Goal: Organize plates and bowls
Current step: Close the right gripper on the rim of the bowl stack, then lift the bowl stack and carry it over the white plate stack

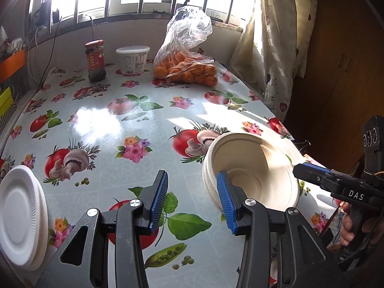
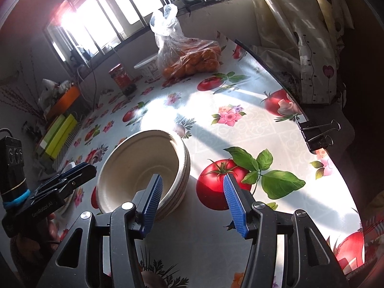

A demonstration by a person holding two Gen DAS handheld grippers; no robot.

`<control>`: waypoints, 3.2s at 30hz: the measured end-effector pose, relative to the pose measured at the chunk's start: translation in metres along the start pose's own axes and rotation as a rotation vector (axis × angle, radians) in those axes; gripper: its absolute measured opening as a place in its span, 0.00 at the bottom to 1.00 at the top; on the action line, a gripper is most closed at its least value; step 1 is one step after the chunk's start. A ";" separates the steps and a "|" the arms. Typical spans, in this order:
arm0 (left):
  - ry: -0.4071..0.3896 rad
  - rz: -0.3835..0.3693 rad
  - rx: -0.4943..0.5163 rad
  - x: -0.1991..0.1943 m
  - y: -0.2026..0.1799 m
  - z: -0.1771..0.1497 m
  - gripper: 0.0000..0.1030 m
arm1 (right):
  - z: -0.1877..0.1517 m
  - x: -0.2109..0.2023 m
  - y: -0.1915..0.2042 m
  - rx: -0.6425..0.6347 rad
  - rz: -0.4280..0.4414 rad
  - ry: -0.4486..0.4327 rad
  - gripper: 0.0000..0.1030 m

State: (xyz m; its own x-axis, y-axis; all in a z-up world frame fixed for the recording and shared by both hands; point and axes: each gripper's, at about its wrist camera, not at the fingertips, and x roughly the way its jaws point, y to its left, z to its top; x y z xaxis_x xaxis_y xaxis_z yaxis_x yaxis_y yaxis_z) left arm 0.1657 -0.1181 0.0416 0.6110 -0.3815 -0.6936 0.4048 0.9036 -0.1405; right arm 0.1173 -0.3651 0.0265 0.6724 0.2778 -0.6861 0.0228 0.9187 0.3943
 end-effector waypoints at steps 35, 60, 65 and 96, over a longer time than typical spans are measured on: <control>0.132 -0.225 -0.109 0.035 -0.003 -0.006 0.42 | 0.003 0.028 0.008 -0.018 0.130 0.074 0.30; 0.087 -0.196 -0.128 0.016 0.007 -0.005 0.42 | 0.008 0.028 0.030 -0.022 0.148 0.067 0.30; 0.072 -0.181 -0.146 0.008 0.018 -0.006 0.42 | 0.010 0.031 0.043 -0.042 0.161 0.071 0.31; -0.029 -0.012 -0.316 -0.055 0.112 -0.022 0.41 | 0.008 0.072 0.157 -0.207 0.277 0.111 0.31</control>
State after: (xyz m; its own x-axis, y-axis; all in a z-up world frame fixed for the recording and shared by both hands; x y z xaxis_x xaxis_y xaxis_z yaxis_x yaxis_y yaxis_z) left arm 0.1624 0.0087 0.0482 0.6285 -0.3940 -0.6706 0.1836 0.9130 -0.3643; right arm 0.1753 -0.2034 0.0444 0.5474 0.5421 -0.6376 -0.3063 0.8387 0.4502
